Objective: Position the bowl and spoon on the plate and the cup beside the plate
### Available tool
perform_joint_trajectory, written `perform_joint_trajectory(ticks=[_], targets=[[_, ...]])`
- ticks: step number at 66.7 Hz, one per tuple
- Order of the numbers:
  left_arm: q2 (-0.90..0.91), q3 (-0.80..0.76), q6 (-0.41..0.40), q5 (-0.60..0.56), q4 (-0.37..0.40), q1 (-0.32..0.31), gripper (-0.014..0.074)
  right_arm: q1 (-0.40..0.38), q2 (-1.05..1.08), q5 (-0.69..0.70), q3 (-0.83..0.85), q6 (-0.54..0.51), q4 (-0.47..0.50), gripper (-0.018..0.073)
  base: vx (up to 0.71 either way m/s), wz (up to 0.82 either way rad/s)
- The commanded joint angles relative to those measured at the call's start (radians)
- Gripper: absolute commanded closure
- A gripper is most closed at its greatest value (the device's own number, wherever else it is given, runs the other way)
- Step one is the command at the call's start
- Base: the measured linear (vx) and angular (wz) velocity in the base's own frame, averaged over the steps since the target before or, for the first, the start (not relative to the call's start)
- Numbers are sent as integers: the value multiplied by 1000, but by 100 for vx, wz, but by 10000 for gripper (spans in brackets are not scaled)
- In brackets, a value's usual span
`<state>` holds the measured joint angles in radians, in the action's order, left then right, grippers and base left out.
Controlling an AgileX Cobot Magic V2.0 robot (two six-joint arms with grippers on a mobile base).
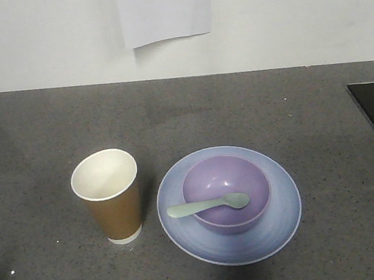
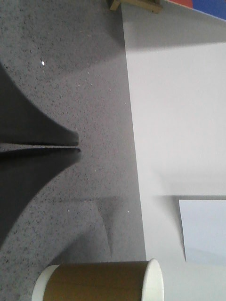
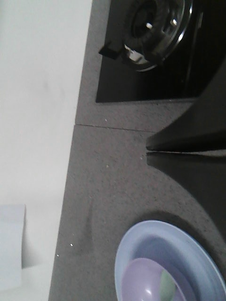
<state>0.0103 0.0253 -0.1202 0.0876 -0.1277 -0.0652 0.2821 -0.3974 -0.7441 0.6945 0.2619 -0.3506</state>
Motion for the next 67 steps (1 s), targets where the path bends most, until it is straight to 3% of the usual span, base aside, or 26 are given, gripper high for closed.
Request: perform_joint_trajectory(ticks=[1,20,40,54,67], targets=[[-6,-7,-8,-69,1,0,604,-1,35,143,-82,-5,5,566,0,0],[-6,-7,-8,-69,1,0,604,-7,194,439,-427,0,39,564,0,0],[-6,-7,-8,-69,1,0,604,-232,372,588,-610,-64,255,564,0,0],[-6,-7,-8,-69,1,0,604,-295,418,727,-700,-101,351,564,0,0],[-6,-7,-8,-69,1,0,604,-305,418,800,-727,-121,360,564,0,0]])
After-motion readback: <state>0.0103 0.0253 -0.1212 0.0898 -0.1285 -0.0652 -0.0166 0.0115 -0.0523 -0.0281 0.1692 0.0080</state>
